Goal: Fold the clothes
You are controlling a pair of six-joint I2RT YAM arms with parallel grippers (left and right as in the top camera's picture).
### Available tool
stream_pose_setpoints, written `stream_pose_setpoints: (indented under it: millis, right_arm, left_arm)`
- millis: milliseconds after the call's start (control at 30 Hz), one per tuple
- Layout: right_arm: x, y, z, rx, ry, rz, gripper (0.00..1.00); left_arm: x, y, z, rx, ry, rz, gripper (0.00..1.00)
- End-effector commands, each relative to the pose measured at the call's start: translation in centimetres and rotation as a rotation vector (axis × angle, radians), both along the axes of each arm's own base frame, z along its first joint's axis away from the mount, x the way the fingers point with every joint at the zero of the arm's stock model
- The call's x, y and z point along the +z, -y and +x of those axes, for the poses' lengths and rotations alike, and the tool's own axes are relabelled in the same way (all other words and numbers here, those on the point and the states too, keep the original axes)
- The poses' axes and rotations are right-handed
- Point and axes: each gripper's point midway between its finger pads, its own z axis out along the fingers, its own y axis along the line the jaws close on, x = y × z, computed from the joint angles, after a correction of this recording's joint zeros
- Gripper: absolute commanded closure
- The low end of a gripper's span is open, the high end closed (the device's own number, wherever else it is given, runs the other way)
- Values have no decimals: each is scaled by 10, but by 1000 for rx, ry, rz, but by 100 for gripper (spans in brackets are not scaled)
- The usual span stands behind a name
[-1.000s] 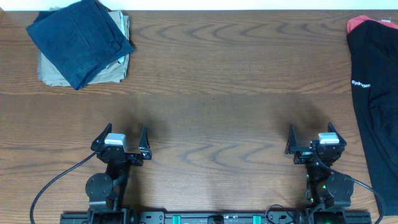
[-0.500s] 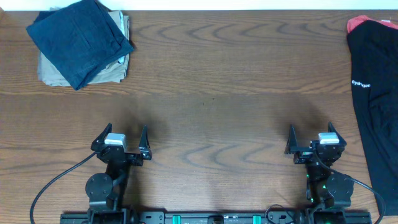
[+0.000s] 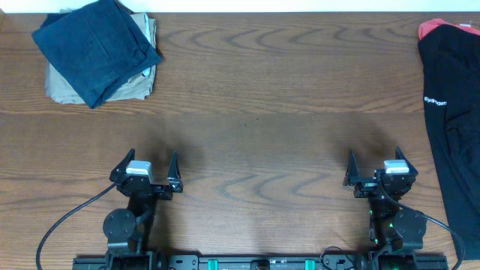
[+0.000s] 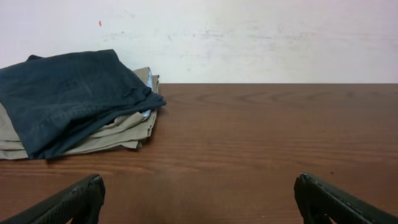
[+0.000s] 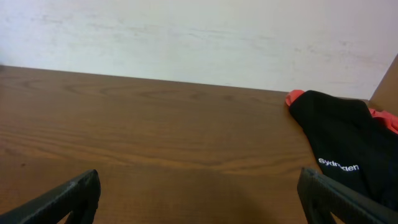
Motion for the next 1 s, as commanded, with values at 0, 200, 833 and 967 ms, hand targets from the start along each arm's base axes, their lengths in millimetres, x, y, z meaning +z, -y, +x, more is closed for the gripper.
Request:
stream_pose_setpoints:
  millis: [0,200,833,967]
  right_arm:
    - [0,0,0,4,1,-12,1]
    - [0,0,0,4,1,-12,1]
    - [14,-104,-38,599,-192,694,1]
    - [21,-103,-37,586,-207,821,1]
  left_arm:
    - [-15,1,-1,-8,-44,-14,2]
    - [-15,1,-1,-7,-44,-14,2]
    - [-15,1,-1,-8,-44,-14,2]
    - [-15,1,-1,-8,-44,-14,2]
